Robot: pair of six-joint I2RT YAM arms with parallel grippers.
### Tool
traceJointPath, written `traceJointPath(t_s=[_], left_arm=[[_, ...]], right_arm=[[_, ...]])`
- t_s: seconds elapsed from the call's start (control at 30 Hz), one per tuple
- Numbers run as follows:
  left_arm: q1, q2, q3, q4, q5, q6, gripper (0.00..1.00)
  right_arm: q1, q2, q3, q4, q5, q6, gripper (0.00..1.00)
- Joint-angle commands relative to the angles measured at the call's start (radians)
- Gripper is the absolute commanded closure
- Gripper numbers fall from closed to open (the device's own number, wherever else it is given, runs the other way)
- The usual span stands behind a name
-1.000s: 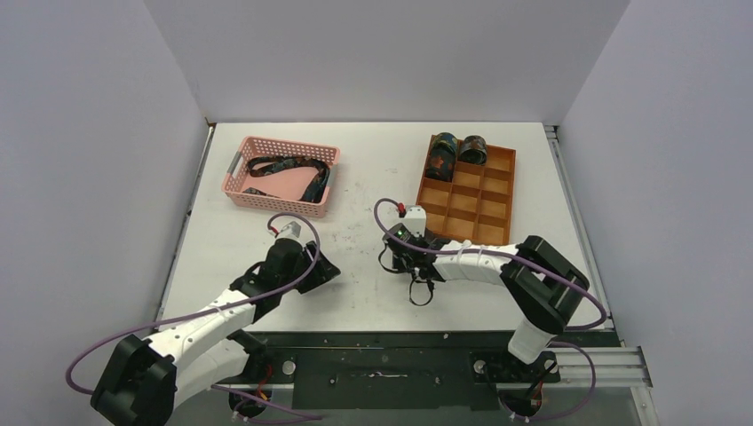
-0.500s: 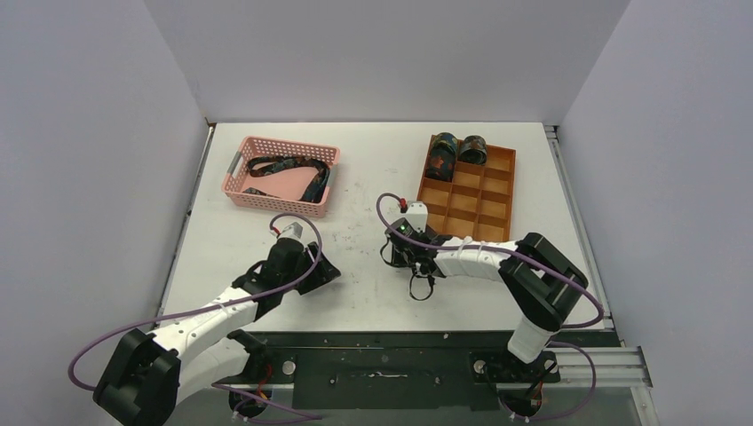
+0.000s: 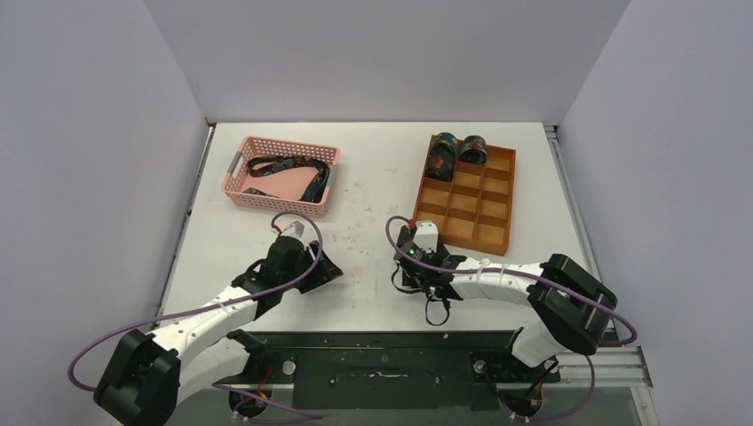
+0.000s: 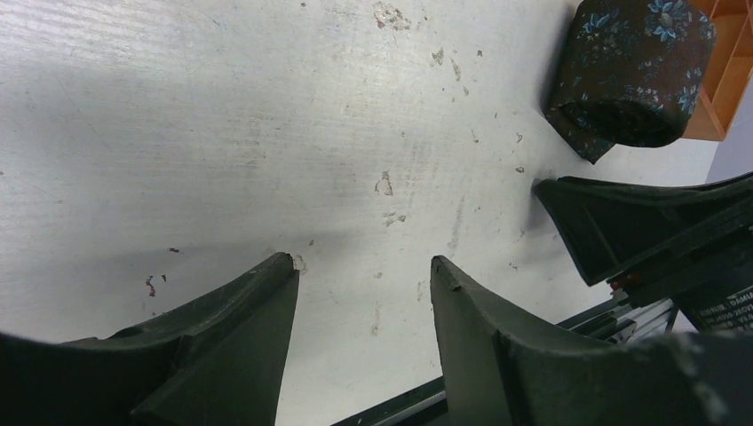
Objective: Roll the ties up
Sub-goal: Roll the tie at the center of the board.
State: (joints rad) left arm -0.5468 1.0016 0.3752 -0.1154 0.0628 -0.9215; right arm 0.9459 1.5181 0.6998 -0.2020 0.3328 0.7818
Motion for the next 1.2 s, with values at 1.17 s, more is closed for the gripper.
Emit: traceJointPath(t_s=[1.17], left_arm=[[0.005, -0.036, 0.001, 0.050, 0.054, -0.001, 0.46]], right_arm=[[0.080, 0.074, 0.037, 0.032, 0.164, 0.046, 0.66]])
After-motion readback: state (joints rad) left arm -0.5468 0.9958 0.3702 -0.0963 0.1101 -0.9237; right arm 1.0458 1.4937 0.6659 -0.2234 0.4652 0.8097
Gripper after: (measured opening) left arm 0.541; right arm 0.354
